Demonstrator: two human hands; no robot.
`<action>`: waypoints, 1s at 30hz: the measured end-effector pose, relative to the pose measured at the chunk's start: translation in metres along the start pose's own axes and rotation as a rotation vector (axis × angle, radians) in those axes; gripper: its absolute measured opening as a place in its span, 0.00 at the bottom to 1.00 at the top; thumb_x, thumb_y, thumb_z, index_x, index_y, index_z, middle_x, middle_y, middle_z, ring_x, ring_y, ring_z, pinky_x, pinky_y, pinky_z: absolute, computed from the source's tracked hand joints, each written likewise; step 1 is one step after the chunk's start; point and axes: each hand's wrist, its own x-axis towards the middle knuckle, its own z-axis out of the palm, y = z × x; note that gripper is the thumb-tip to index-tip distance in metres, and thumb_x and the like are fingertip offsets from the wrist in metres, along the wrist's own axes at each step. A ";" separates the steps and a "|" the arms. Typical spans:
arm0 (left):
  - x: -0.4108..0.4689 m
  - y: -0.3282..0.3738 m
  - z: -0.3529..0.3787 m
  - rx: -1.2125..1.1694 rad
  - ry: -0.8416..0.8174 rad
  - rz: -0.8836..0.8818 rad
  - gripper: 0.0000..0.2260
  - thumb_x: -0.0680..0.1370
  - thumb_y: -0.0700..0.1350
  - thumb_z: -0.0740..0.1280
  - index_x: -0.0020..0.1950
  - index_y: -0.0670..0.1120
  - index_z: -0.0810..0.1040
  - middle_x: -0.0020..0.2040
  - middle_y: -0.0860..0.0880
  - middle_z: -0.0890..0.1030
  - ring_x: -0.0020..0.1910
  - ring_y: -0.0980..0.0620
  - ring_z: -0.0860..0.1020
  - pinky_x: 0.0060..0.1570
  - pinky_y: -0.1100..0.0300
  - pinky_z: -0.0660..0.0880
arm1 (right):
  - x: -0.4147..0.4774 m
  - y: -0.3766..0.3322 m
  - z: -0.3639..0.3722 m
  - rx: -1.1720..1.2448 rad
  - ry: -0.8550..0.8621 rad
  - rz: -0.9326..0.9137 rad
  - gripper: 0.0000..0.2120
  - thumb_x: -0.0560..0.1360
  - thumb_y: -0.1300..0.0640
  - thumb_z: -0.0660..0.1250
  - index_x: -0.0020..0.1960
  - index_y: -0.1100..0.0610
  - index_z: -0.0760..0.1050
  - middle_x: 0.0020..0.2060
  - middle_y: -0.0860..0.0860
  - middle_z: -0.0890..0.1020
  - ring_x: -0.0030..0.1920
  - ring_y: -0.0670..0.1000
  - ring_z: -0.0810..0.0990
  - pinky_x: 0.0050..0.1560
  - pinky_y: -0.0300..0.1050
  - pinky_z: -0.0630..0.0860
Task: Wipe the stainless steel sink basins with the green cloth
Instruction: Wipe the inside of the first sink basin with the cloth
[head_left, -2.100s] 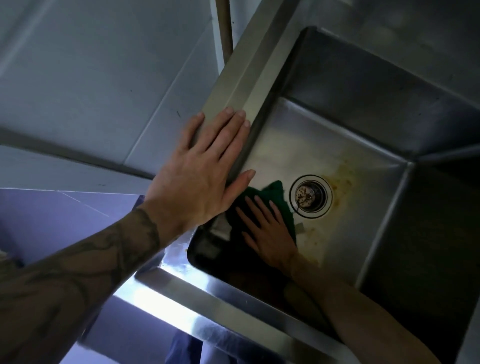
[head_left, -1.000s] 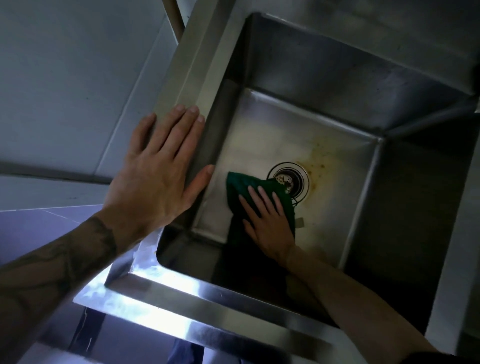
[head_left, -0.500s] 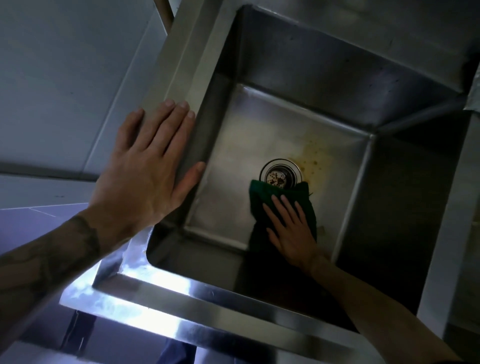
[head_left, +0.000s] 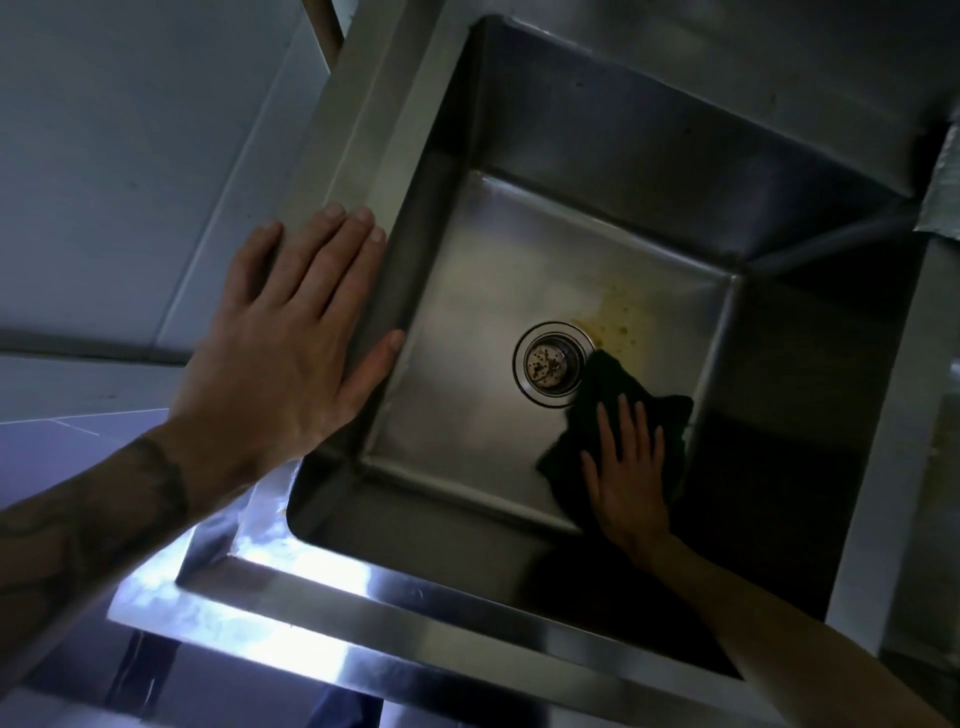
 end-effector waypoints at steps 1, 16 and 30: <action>0.000 0.000 0.001 0.006 0.000 0.001 0.33 0.87 0.60 0.53 0.85 0.40 0.59 0.85 0.40 0.63 0.84 0.42 0.61 0.82 0.39 0.58 | -0.009 0.001 0.002 -0.020 -0.018 -0.023 0.33 0.85 0.40 0.41 0.85 0.56 0.52 0.84 0.61 0.50 0.84 0.62 0.48 0.82 0.68 0.49; 0.000 0.000 -0.001 0.006 0.009 -0.004 0.32 0.88 0.60 0.53 0.85 0.40 0.60 0.84 0.41 0.64 0.84 0.42 0.62 0.81 0.39 0.58 | -0.012 0.000 0.011 -0.043 0.070 0.022 0.34 0.85 0.37 0.44 0.84 0.55 0.56 0.83 0.63 0.55 0.83 0.67 0.53 0.78 0.74 0.50; 0.001 -0.001 -0.002 -0.030 -0.002 0.007 0.32 0.87 0.59 0.55 0.85 0.39 0.60 0.84 0.39 0.64 0.84 0.40 0.63 0.80 0.37 0.59 | 0.006 0.018 0.010 -0.031 0.136 0.077 0.32 0.86 0.40 0.45 0.85 0.54 0.54 0.84 0.60 0.54 0.84 0.63 0.51 0.81 0.69 0.51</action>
